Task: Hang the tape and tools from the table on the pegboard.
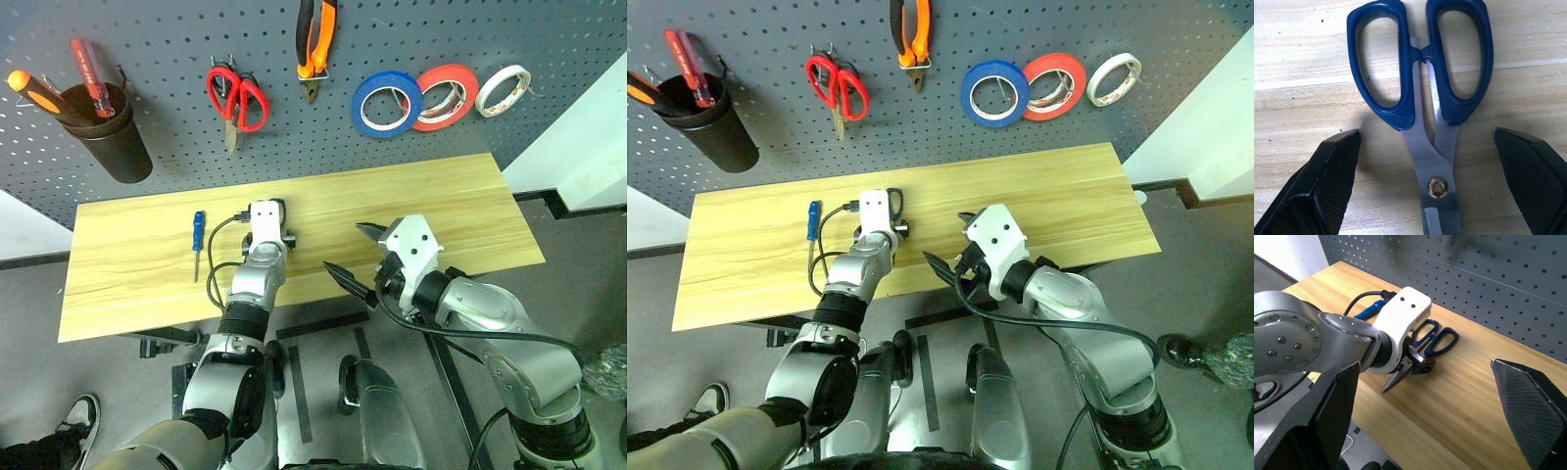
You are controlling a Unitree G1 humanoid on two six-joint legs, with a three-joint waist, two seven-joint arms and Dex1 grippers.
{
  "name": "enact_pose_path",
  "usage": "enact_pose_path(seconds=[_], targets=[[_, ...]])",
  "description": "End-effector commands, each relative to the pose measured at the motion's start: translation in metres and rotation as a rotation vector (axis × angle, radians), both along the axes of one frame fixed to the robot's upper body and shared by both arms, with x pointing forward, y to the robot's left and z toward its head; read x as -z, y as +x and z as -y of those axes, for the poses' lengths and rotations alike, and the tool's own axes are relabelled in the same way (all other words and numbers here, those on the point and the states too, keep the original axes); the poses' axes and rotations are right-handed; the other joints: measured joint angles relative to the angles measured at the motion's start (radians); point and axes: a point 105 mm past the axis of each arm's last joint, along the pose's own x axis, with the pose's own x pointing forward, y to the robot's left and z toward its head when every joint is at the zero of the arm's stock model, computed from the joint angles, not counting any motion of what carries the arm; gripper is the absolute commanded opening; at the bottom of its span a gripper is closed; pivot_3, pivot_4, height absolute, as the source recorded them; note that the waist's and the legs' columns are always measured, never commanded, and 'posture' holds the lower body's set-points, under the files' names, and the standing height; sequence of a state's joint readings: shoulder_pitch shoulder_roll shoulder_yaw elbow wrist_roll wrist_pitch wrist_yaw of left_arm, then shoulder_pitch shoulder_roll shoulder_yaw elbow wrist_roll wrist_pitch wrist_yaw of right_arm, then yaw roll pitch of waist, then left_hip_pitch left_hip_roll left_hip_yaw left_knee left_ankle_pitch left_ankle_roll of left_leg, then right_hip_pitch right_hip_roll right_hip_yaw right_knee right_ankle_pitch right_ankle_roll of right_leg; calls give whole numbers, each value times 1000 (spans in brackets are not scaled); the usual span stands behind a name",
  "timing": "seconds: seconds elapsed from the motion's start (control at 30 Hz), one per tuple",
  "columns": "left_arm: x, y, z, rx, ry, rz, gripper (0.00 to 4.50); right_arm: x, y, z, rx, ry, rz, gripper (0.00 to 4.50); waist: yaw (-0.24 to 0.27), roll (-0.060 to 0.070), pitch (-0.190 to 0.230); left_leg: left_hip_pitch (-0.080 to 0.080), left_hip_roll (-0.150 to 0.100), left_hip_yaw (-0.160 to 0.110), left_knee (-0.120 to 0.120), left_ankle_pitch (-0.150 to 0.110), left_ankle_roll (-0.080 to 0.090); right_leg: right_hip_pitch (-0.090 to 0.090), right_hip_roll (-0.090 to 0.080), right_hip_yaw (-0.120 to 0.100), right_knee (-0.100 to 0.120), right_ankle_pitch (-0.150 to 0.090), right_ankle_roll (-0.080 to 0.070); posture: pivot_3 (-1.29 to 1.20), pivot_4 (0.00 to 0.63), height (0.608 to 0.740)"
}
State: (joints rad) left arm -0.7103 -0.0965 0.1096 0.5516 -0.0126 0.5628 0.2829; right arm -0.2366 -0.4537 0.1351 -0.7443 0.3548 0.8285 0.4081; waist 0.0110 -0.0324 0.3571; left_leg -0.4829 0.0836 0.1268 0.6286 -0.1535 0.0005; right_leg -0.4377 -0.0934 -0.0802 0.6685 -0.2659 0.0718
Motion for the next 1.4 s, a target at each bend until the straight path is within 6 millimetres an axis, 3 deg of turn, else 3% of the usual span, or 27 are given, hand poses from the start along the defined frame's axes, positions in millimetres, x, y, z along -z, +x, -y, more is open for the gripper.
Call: enact_pose_path(seconds=[0.03,0.07,0.47,0.8,0.97,1.2,1.4], targets=[[39,-17,1,14,24,-150,4500,-14,-6,-3,-13,16,71,4472,0,0,0,0,0,0,0,-1,0,1,-1,-1,-2,0,0,-31,364,717],[40,-18,1,14,21,-153,4500,-15,-6,-3,-10,17,71,4472,0,0,0,0,0,0,0,-1,1,2,-1,-1,-3,0,-1,-31,364,717],[42,-19,3,30,20,-160,653,-14,-4,-1,9,13,77,4500,-3,0,0,2,-1,0,-1,-3,3,4,-3,-2,-5,0,0,-28,358,717],[38,-16,9,59,18,-136,607,-14,1,-1,22,12,91,4500,-1,0,0,2,-1,0,-1,-3,2,4,-4,-2,-7,-1,-3,-21,340,717],[18,-15,24,135,11,-41,606,-13,3,-1,27,9,99,4500,-1,0,0,1,-1,1,-3,-3,2,4,-4,-2,-9,-1,-2,-21,330,717],[-13,-32,44,270,69,108,598,-15,7,2,46,1,114,4500,0,0,0,-6,-2,1,-10,-2,5,-1,-3,-4,-17,2,4,-20,324,717],[-25,-53,51,365,131,184,578,-18,7,6,55,8,127,4500,0,0,0,-11,-3,2,-9,1,2,-6,-2,-5,-16,3,5,-20,319,717]])
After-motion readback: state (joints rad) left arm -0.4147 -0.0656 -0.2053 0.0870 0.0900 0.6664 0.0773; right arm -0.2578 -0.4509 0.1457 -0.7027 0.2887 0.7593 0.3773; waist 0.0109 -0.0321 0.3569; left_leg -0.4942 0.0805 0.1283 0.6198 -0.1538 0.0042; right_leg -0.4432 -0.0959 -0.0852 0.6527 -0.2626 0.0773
